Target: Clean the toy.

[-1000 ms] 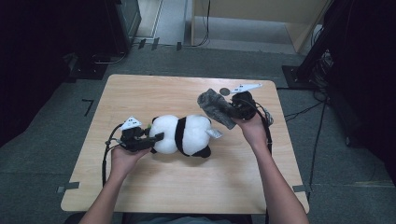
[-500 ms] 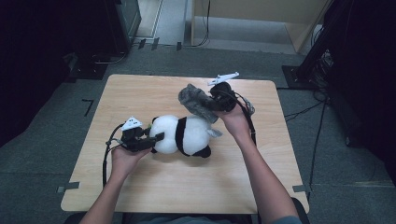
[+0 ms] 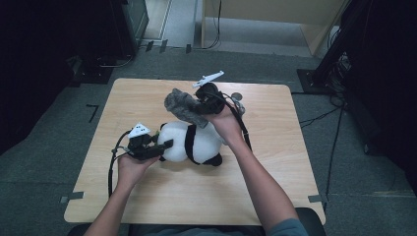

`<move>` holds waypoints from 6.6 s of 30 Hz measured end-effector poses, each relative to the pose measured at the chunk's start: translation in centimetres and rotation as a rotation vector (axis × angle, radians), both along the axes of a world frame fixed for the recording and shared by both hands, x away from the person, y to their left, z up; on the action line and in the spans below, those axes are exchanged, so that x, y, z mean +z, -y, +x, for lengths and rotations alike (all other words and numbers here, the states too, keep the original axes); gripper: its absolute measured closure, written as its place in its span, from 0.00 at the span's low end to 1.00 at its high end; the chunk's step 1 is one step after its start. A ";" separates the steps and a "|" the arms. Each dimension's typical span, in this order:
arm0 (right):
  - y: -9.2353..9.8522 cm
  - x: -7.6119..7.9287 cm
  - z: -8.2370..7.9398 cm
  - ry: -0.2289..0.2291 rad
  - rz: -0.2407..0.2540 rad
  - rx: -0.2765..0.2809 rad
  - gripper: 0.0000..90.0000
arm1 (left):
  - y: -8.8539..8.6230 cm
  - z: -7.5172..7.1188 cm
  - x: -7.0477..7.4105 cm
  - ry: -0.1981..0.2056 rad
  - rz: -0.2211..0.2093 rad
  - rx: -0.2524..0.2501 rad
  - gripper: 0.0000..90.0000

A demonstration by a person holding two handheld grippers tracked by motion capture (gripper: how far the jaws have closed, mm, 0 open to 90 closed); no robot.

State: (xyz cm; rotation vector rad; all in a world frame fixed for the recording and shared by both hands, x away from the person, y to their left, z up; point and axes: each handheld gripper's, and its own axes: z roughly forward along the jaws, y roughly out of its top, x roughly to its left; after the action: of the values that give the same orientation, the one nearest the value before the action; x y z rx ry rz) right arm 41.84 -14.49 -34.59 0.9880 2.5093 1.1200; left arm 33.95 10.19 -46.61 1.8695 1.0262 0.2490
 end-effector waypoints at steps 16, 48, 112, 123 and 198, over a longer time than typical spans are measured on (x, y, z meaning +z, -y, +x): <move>-5.5 -4.2 0.2 -0.087 -0.055 0.069 0.86 | 0.0 0.2 -0.2 -0.011 0.018 0.018 0.37; 5.6 -7.2 3.8 -0.161 -0.100 -0.136 0.85 | 0.0 0.4 -0.3 -0.017 0.029 0.044 0.23; -4.0 -4.4 1.4 -0.147 -0.055 0.070 0.86 | 0.3 0.1 0.0 -0.030 0.019 0.021 0.47; 0.6 -5.7 2.3 -0.169 -0.069 -0.017 0.85 | 0.5 0.1 0.0 -0.042 0.019 0.030 0.50; -5.3 -3.9 -1.2 -0.138 -0.026 0.119 0.85 | 0.3 0.0 -0.1 -0.034 0.017 0.031 0.49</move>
State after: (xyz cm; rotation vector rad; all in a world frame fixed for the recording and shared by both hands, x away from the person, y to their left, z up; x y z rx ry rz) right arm 40.69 -9.23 -38.54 0.9506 2.7167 1.0832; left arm 33.96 9.86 -46.74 1.8797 1.0797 0.2458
